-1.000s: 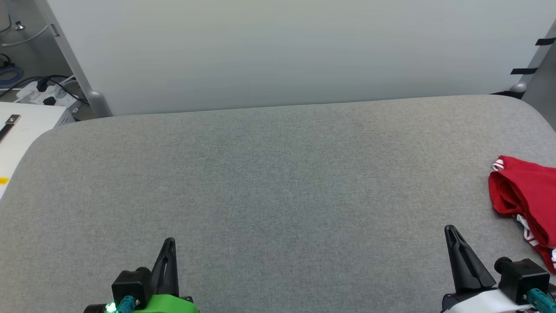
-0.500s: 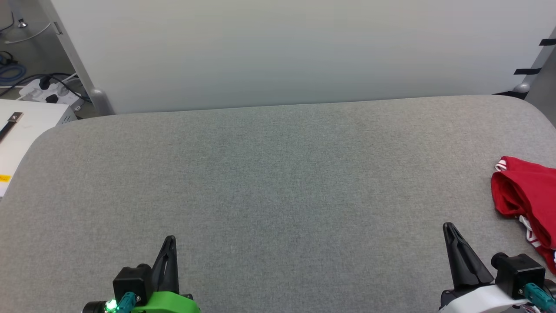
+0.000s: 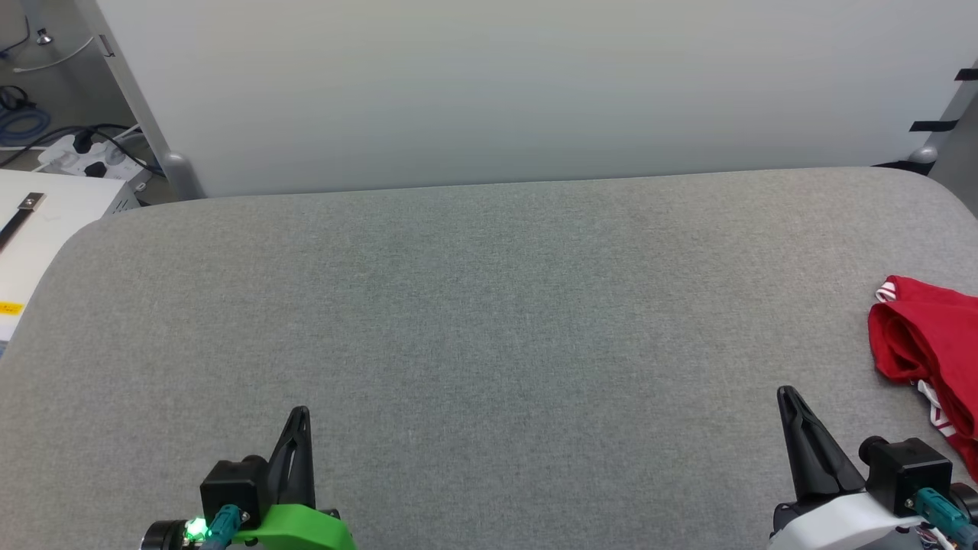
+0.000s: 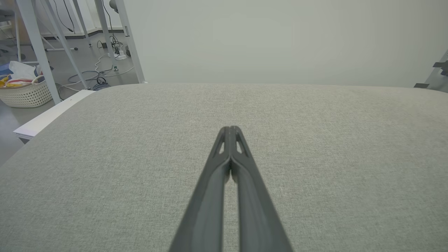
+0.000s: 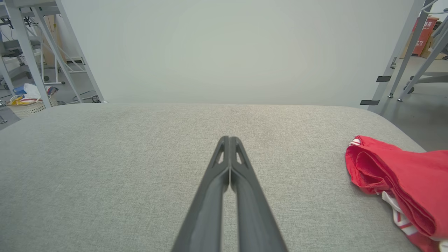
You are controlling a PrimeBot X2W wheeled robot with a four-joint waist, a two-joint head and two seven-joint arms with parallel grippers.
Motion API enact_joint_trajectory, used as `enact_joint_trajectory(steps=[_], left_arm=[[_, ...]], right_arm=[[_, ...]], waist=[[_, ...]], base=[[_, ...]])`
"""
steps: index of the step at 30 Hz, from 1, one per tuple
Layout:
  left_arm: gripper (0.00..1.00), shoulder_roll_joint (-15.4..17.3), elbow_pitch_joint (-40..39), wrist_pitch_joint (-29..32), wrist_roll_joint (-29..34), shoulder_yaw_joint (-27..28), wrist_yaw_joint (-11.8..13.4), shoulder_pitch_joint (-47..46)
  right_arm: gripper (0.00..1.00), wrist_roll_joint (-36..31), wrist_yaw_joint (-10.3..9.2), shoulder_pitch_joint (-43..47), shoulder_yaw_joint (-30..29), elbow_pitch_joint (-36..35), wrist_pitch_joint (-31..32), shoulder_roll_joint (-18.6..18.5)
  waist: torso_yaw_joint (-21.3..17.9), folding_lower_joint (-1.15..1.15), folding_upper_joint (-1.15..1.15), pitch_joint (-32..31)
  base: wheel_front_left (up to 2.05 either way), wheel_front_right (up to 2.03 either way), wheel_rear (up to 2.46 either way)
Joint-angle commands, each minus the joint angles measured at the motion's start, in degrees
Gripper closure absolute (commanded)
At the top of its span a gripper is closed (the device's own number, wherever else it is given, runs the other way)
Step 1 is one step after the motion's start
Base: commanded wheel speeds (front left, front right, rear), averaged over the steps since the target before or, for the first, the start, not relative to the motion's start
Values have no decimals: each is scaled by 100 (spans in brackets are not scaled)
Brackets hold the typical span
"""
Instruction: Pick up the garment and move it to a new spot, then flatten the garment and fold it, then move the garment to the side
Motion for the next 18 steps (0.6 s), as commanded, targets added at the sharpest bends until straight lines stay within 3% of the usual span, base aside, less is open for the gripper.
enact_joint_trajectory(steps=[1, 18], left_arm=[[100, -36, -32, 29, 82, 49, -46, -134], [100, -151, -123, 218, 317, 210, -158, -213]], right_arm=[[100, -77, -2, -117, -14, 39, 27, 13], [100, -208, -2, -272, -33, 153, 104, 35]], waist=[[4, 0, 0, 2], [51, 0, 0, 22]], base=[[0, 0, 0], [0, 0, 0]])
